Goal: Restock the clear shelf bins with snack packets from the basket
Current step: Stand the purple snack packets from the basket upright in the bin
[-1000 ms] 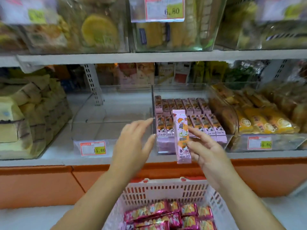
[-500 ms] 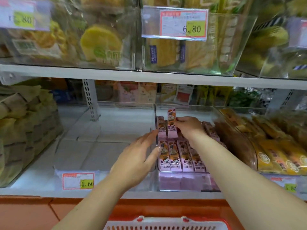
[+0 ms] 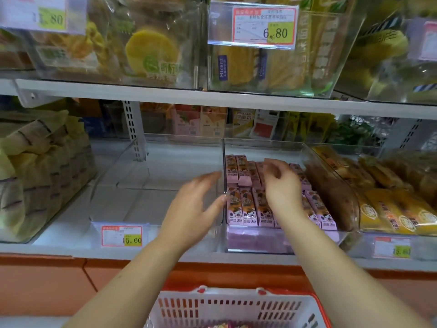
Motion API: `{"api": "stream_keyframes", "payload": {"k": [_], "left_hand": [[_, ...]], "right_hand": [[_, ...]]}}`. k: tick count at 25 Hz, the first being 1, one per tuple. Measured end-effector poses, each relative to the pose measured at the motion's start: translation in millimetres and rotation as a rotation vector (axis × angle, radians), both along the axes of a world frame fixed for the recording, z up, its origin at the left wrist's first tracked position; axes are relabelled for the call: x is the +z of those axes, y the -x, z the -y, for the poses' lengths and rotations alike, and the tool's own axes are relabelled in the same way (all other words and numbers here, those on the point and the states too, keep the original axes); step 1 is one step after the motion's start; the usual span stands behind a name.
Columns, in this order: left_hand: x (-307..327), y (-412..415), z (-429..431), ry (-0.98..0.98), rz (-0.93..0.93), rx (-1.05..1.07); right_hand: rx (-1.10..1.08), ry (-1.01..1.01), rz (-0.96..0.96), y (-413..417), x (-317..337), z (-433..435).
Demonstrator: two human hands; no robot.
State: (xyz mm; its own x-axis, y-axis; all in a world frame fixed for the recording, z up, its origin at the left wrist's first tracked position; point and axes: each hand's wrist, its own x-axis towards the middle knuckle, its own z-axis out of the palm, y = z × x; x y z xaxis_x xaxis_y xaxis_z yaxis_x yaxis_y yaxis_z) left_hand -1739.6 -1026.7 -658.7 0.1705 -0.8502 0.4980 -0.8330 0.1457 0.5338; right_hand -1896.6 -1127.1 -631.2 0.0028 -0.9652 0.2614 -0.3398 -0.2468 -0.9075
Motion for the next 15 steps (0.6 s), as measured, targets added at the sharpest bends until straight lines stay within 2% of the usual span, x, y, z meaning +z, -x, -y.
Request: {"api": "stream_keyframes", "payload": {"k": [3, 5, 6, 8, 10, 12, 15], "left_hand": [[-18, 13, -41, 0.338, -0.050, 0.133], [-52, 23, -72, 0.329, -0.059, 0.162], [-77, 26, -85, 0.229, -0.055, 0.177], [-136, 29, -112, -0.130, -0.100, 0.189], [-192, 29, -142, -0.548, -0.176, 0.170], [-236, 27, -169, -0.865, -0.130, 0.097], [-266, 23, -184, -1.084, 0.071, 0.103]], "right_hand": [[-0.041, 0.172, 0.231, 30, -20, -68], [-0.077, 0.179, 0.317, 42, -58, -96], [-0.093, 0.134, 0.300, 46, -82, -108], [-0.072, -0.031, 0.168, 54, -133, -130], [0.066, -0.259, -0.094, 65, -183, -147], [0.236, -0.460, -0.382, 79, -227, -158], [0.388, -0.591, -0.568, 91, -262, -167]]}}
